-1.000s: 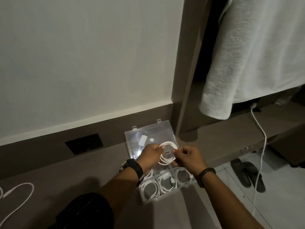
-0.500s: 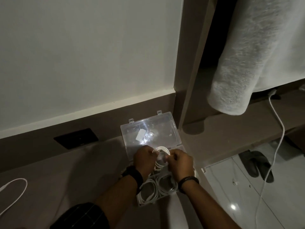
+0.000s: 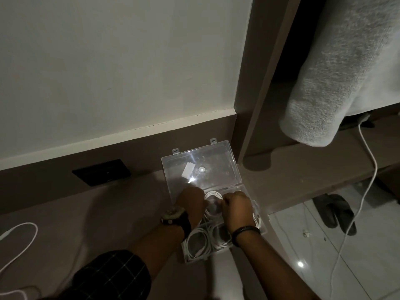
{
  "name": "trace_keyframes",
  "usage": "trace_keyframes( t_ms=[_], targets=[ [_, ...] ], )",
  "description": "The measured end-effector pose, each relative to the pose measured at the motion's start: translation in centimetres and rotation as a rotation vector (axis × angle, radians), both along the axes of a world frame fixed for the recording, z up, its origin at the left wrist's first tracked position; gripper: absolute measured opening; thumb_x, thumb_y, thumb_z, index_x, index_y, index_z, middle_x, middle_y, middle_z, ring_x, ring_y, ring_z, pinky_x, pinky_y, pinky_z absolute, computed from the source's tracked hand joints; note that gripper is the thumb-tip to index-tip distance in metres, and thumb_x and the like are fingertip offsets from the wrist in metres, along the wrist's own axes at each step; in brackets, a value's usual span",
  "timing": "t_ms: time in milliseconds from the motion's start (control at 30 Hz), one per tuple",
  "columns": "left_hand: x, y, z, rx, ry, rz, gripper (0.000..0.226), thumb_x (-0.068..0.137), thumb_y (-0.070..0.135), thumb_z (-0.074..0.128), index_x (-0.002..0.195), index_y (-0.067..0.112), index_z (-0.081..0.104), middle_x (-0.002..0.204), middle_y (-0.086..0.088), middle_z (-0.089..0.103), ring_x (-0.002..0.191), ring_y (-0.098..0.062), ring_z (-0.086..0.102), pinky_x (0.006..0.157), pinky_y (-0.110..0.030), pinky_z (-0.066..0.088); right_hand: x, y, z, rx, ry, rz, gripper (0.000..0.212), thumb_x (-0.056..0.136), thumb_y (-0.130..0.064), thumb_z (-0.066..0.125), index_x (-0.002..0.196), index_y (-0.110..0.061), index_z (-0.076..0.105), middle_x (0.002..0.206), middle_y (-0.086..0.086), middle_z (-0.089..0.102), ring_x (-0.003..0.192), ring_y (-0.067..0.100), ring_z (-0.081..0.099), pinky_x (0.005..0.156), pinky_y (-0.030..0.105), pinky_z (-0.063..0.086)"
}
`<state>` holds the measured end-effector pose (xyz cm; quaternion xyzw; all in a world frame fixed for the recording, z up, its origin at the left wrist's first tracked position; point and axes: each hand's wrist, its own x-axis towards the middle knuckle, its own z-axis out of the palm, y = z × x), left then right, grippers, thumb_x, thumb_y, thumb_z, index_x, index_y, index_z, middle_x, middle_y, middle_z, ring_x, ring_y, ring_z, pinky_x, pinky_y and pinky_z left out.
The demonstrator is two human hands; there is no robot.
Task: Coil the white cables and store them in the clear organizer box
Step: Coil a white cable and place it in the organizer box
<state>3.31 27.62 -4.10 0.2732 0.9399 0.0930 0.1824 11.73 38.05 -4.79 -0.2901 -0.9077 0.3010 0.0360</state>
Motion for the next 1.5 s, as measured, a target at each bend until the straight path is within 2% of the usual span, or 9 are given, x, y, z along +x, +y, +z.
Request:
trace_keyframes(
  t_ms=[67,167,433,733,833,1000,1267,1400,1500],
  targets=[
    [0.2,-0.1,-0.2,-0.07,0.059,-0.151,0.022,0.092,0.011,0.047,0.094,-0.001,0.066,0.104,-0.021,0.066,0.099,-0.034,0.063,0.08,-0.039,0.049,0.3,-0.3,-0.2,-0.093,0.035,-0.036,0.028,0.086,-0.009,0.058,0.113,-0.008,0.065,0.1,0.019,0.065,0.094,0.033,0.061,0.082,0.032,0.045],
    [0.2,0.0,-0.3,-0.098,0.13,-0.267,0.021,0.09,0.003,0.045,0.099,-0.002,0.063,0.109,-0.022,0.062,0.1,-0.037,0.061,0.08,-0.041,0.049,0.2,-0.6,-0.2,-0.281,0.057,-0.132,0.014,0.085,-0.015,0.058,0.09,-0.003,0.059,0.083,0.018,0.063,0.077,0.032,0.062,0.08,0.049,0.052],
    [-0.3,0.0,-0.2,-0.146,0.094,-0.304,0.019,0.088,0.008,0.053,0.1,-0.001,0.064,0.108,-0.021,0.061,0.097,-0.039,0.063,0.073,-0.039,0.047,-1.0,0.0,-0.9,0.35,-0.26,0.363,0.028,0.091,-0.006,0.043,0.113,-0.002,0.059,0.12,0.018,0.052,0.105,0.036,0.057,0.083,0.042,0.05],
    [-0.6,-1.3,-0.7,0.139,-0.032,-0.031,0.023,0.085,0.027,0.063,0.081,0.004,0.067,0.09,-0.015,0.071,0.091,-0.029,0.065,0.077,-0.034,0.05,-0.3,4.0,0.2,-0.259,-0.041,0.19,0.012,0.08,-0.004,0.069,0.086,-0.01,0.077,0.078,0.009,0.076,0.063,0.018,0.068,0.059,0.017,0.054],
    [0.3,-2.0,-0.8,0.27,-0.024,-0.004,0.026,0.084,0.022,0.065,0.066,0.005,0.057,0.08,-0.019,0.067,0.084,-0.032,0.062,0.069,-0.032,0.042,0.4,4.2,-0.2,-0.153,-0.083,0.295,0.017,0.08,0.004,0.06,0.081,-0.003,0.076,0.087,0.014,0.074,0.078,0.024,0.069,0.074,0.031,0.058],
    [1.1,-3.1,-1.2,0.269,-0.129,-0.151,0.03,0.087,0.034,0.064,0.098,0.008,0.072,0.097,-0.011,0.067,0.099,-0.023,0.06,0.089,-0.034,0.044,0.6,3.7,-0.4,0.069,-0.106,0.446,0.021,0.088,-0.014,0.057,0.1,-0.012,0.074,0.103,0.013,0.067,0.096,0.027,0.062,0.086,0.031,0.049],
    [1.5,-3.2,-1.9,0.172,-0.07,-0.106,0.058,0.088,0.044,0.06,0.137,0.017,0.046,0.127,-0.007,0.055,0.12,-0.023,0.05,0.096,-0.033,0.041,0.8,2.8,0.4,0.35,-0.187,0.595,0.02,0.086,-0.024,0.054,0.093,-0.014,0.069,0.1,0.012,0.059,0.09,0.033,0.06,0.071,0.037,0.05],
    [1.7,-2.5,-1.1,0.141,-0.145,-0.122,0.002,0.091,0.013,0.059,0.092,0.013,0.059,0.105,-0.02,0.059,0.1,-0.031,0.057,0.072,-0.002,0.037,0.6,2.4,0.4,0.374,-0.24,0.617,0.022,0.085,-0.014,0.056,0.105,-0.013,0.067,0.106,0.013,0.059,0.094,0.034,0.061,0.074,0.036,0.051],
    [1.5,-2.1,-1.4,0.168,-0.147,-0.115,0.008,0.091,0.019,0.059,0.083,0.016,0.058,0.105,-0.018,0.056,0.095,-0.03,0.058,0.07,-0.008,0.039,0.3,2.2,0.3,0.361,-0.258,0.626,0.024,0.088,-0.019,0.056,0.11,-0.015,0.066,0.113,0.012,0.057,0.097,0.032,0.062,0.078,0.034,0.051]
  ],
)
